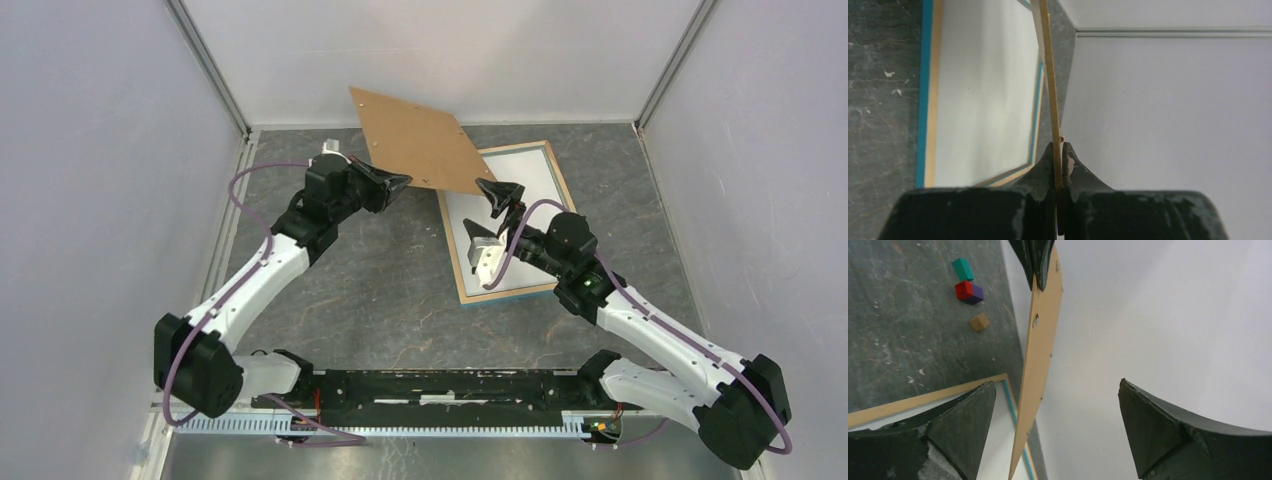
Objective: Put the photo into the frame
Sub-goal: Turn over the photo frame item on the photo frame.
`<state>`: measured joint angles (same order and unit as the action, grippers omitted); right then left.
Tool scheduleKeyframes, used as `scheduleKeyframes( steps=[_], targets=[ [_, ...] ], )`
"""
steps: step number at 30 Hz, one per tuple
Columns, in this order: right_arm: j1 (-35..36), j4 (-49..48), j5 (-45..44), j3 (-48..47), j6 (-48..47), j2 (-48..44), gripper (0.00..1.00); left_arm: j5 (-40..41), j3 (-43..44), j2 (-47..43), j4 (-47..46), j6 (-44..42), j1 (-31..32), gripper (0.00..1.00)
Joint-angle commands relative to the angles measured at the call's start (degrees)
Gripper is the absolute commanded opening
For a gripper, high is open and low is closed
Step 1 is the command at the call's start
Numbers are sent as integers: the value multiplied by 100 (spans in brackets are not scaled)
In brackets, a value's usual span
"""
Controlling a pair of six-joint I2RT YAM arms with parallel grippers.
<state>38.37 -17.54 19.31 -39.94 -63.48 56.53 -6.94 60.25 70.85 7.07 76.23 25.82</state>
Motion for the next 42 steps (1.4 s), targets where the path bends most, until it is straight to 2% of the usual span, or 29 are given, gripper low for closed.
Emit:
scheduleKeyframes(
  steps=[1,3,5,6,8,11,15,19,22,25,27,33,35,36,40,42],
  targets=[
    [39,-479,-77,195,1009,-219,98,-267,-265,302,-2129,-828,28,2],
    [39,-553,-391,457,1930,-504,98,-308,-516,384,-2426,-890,31,2],
    [35,-609,-1342,653,3391,-777,98,-287,-816,342,-2575,-925,30,2],
    [38,-413,-1714,680,4115,-885,98,-258,-991,304,-2634,-948,30,2],
    [38,324,-1896,712,5363,-1075,98,-222,-1320,160,-2697,-1015,28,2],
    [39,988,-1880,1076,6007,-1270,98,-286,-1800,5,-2918,-1051,28,2],
    [35,1476,-2545,1355,7294,-1341,98,-567,-2306,-125,-3217,-1024,29,2],
    [-50,1744,-2530,1213,7949,-926,98,-632,-2766,-365,-3269,-827,28,2],
    [-651,2047,-1983,960,8633,-365,98,-603,-2948,-567,-3177,-765,28,2],
    [-1551,1531,-422,1065,9414,130,98,-557,-3092,-676,-3097,-639,25,2],
    [-1819,1068,124,1169,9659,352,98,-584,-3128,-657,-3019,-561,11,2],
    [-2403,-1304,928,2163,11158,757,98,-778,-3347,-423,-3279,-105,-7,2],
    [-2688,-2161,1266,2472,11578,1065,93,-906,-3448,-319,-3523,55,-7,2],
    [-2770,-2389,1367,2492,11624,1225,89,-929,-3510,-281,-3643,141,-1,2],
    [-2868,-2637,1597,2355,11471,1769,89,-1014,-3582,-125,-3869,265,-3,2],
    [-2874,-3183,1604,2412,11726,2044,85,-1100,-3611,-14,-4002,321,-6,2]
  ],
)
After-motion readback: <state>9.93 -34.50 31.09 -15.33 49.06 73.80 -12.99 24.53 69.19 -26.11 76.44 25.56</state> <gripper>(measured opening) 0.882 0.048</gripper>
